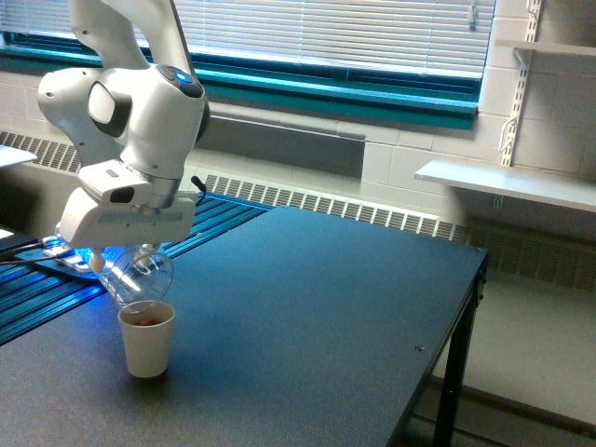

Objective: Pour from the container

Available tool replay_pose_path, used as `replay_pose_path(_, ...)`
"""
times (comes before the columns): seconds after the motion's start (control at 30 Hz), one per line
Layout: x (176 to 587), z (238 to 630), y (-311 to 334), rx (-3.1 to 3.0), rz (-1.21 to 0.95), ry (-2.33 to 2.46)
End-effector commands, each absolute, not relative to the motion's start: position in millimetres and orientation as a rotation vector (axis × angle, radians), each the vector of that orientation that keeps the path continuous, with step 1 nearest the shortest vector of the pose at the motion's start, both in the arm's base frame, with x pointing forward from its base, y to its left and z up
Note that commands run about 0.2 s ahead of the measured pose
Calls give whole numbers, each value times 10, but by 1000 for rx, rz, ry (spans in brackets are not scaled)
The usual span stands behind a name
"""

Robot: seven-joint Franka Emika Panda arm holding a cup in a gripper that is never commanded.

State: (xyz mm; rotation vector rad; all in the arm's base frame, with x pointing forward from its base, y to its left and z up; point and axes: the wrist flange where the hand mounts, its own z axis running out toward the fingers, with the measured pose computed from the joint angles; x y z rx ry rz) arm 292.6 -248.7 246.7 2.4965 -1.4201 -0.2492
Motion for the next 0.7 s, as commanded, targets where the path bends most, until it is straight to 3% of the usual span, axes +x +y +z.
replay_pose_path(0.03,2975,2512,-2450,2511,-239,-1394)
replay_pose_path(0.7,3053,2781,-2456,2514,-131,-1379)
